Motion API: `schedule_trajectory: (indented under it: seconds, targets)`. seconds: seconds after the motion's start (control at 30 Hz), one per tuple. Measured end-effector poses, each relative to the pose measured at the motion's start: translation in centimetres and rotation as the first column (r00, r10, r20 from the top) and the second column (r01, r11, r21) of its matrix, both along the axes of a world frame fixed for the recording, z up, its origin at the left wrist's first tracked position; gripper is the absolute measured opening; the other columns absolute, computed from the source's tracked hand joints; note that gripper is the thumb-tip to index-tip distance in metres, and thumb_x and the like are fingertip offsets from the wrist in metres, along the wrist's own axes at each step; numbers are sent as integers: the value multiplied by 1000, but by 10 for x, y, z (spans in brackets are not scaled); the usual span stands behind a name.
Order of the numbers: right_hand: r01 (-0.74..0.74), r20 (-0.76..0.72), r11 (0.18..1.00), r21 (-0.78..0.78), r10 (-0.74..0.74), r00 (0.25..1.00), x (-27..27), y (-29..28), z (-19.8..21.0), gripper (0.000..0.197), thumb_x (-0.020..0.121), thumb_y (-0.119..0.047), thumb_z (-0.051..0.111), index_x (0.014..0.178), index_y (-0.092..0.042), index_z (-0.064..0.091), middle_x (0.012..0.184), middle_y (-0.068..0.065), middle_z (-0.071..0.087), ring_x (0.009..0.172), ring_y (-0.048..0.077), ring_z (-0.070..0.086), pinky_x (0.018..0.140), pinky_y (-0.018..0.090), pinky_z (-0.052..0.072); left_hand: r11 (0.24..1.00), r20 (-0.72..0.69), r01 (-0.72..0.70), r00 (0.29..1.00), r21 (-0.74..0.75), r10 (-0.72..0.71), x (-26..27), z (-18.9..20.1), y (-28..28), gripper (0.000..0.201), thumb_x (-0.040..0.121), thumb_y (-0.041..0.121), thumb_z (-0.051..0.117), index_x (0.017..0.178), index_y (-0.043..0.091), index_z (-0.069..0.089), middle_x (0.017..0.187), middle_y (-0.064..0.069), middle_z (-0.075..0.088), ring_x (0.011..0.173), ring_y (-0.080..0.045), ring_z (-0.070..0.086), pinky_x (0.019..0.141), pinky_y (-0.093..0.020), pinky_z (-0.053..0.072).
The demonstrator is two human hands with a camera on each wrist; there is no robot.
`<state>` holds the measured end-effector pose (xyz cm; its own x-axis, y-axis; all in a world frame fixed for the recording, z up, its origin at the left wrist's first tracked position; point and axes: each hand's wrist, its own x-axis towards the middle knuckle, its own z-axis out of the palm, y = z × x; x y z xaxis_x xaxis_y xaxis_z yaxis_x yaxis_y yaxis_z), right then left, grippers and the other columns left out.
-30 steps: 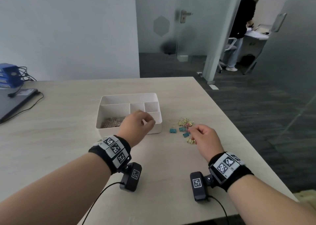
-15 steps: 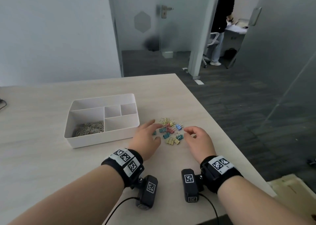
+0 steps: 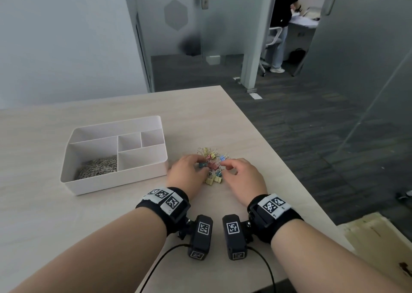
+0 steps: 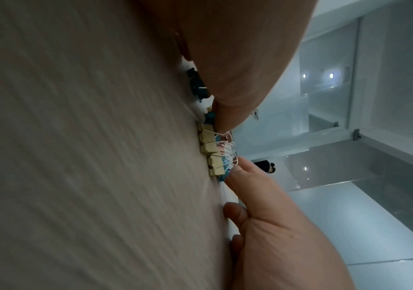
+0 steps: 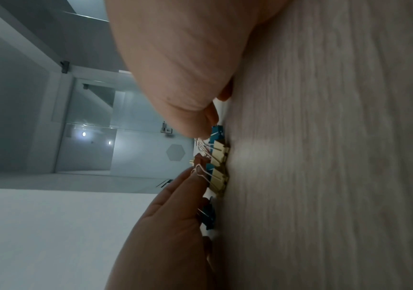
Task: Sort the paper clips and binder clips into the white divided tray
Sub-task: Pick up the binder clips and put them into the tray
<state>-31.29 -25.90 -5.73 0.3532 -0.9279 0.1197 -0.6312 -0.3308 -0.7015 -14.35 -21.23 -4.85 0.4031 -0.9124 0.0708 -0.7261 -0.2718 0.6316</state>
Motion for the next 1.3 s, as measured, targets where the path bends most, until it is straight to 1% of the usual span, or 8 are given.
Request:
schedule_trajectory:
  seconds: [0.23, 0.4, 0.53, 0.6, 0.73, 0.9, 1.07, 1.3]
  targets:
    - [-28, -47, 999, -35, 26, 999, 3, -3, 1, 2, 84, -37, 66, 86, -35, 67, 104, -16, 62, 95, 10, 60, 86, 33, 50, 998, -86, -25, 996, -63, 19, 4, -3, 6, 9, 84, 37, 73, 90, 31, 71, 95, 8, 63, 85, -12, 60, 79, -27, 48]
    - [-59, 241, 998, 16, 53, 969, -1, 2, 5, 10, 84, -24, 65, 75, -24, 60, 72, -11, 58, 60, 9, 50, 63, 34, 47, 995, -118, -34, 993, -95, 23, 3, -1, 11, 8, 86, 34, 73, 81, 34, 66, 90, 12, 63, 82, -8, 57, 73, -24, 42]
    - [-133, 350, 990, 51, 107, 931, -5, 5, 8, 14, 87, -15, 61, 74, -18, 57, 67, -8, 53, 60, 8, 44, 61, 33, 41, 991, -187, -68, 981, -117, 45, 4, -2, 13, 12, 86, 32, 71, 76, 35, 64, 87, 14, 62, 80, -6, 58, 71, -24, 44]
    - [-192, 377, 977, 90, 145, 915, -4, 5, 8, 13, 89, -15, 56, 76, -17, 56, 73, -11, 64, 63, 12, 54, 62, 35, 45, 985, -222, -90, 973, -144, 57, 5, -3, 13, 13, 85, 30, 70, 74, 34, 65, 86, 13, 64, 79, -6, 60, 70, -24, 46]
    - [-265, 365, 951, 161, 192, 911, -2, 1, 6, 19, 91, -12, 50, 76, -23, 55, 107, -13, 76, 108, 5, 67, 99, 40, 51, 983, -278, -77, 960, -168, 27, 6, -3, 15, 9, 84, 24, 68, 78, 29, 70, 87, 11, 68, 84, -7, 63, 77, -28, 54]
    - [-155, 309, 980, 125, 110, 945, 0, 4, 9, 15, 88, -17, 51, 74, -20, 48, 117, -22, 70, 101, 45, 63, 80, 52, 53, 972, -398, -97, 917, -213, 4, 9, -3, 18, 18, 83, 13, 68, 76, 30, 70, 89, 10, 72, 85, -8, 67, 84, -32, 57]
    - [-149, 312, 981, 125, 103, 944, 0, 4, 11, 11, 88, -18, 53, 77, -19, 51, 110, -10, 74, 54, 20, 44, 53, 36, 41, 966, -475, -67, 878, -249, -61, 12, -4, 20, 20, 83, 7, 68, 74, 26, 70, 103, 13, 74, 94, -9, 70, 91, -43, 57]
    - [-105, 272, 987, 121, 69, 960, 0, 4, 13, 11, 86, -26, 57, 75, -23, 57, 74, 7, 65, 73, 22, 65, 65, 41, 50, 978, -376, -24, 925, -208, -57, 10, -4, 18, 14, 85, 20, 68, 82, 34, 70, 114, 21, 65, 97, -8, 67, 90, -35, 56]
